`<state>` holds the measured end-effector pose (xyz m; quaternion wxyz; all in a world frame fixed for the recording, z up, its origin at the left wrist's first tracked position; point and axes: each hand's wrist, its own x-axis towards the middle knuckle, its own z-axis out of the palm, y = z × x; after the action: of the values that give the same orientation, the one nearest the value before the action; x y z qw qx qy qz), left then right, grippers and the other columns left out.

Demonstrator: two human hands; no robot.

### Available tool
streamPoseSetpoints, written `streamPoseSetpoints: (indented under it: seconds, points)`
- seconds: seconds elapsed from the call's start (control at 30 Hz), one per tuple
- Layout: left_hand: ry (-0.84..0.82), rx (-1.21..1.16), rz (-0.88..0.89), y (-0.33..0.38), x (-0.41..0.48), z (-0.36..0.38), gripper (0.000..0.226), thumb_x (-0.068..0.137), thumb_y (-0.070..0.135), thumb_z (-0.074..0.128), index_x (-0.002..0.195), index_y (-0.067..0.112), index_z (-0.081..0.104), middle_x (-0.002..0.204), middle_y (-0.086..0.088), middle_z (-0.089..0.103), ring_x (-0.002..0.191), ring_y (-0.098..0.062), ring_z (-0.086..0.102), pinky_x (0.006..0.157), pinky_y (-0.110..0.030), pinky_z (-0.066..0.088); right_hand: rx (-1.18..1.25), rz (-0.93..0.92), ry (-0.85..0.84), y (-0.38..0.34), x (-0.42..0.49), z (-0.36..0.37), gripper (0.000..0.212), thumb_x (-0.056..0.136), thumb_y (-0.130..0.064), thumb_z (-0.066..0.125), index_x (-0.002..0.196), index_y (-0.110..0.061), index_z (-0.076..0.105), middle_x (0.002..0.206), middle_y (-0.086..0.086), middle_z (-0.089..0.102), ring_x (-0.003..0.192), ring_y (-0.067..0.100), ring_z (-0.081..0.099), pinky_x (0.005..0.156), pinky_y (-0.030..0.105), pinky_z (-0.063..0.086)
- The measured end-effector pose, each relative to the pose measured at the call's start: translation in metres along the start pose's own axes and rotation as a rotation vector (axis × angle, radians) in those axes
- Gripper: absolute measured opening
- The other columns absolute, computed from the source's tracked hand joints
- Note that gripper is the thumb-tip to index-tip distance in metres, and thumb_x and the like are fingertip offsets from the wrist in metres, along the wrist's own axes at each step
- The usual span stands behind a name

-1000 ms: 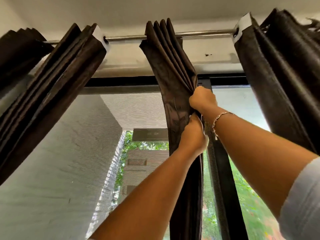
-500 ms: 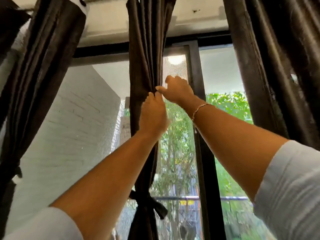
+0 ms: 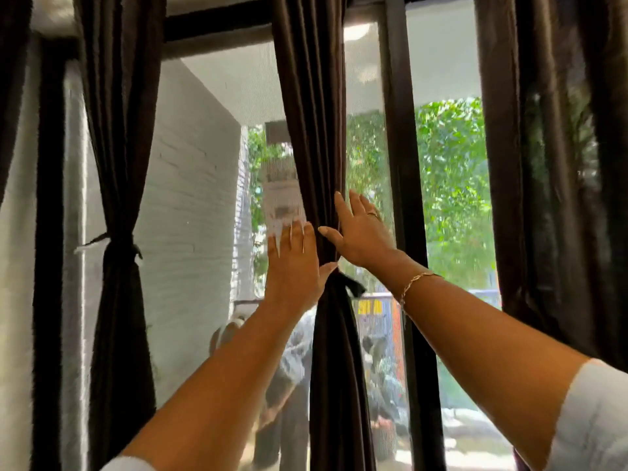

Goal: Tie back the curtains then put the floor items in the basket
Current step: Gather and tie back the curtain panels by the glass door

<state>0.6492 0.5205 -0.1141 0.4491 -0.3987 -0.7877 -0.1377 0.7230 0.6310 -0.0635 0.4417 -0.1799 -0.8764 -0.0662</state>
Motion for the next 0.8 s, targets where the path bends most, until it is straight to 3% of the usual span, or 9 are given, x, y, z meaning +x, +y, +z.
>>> streamPoseSetpoints:
  seconds: [0.43,0.8]
  points:
    - [-0.296,-0.145,0.053,0.017,-0.155,0.029,0.079,0.094,0.054,0.028,0.147,0.004,-0.002,0.157,-0.016,-0.004,0.145,-0.028,-0.003,0.117,-0.04,-0.004,-0.059,0.2,-0.381,0.004,-0.196,0.042,0.071,0.095,-0.051,0.03,0.149,-0.017,-0.002,0.156,0.016,-0.008,0.144,0.032,-0.007,0.117,0.04,-0.001]
    - [-0.404,-0.256,0.107,0.108,-0.177,0.04,0.08,0.094,0.053,0.028,0.146,0.004,-0.006,0.155,-0.016,-0.013,0.145,-0.027,-0.011,0.116,-0.039,-0.007,-0.163,0.255,-0.399,0.078,-0.268,0.016,0.071,0.095,-0.049,0.032,0.149,-0.014,0.001,0.156,0.017,-0.003,0.144,0.033,-0.003,0.117,0.041,0.001]
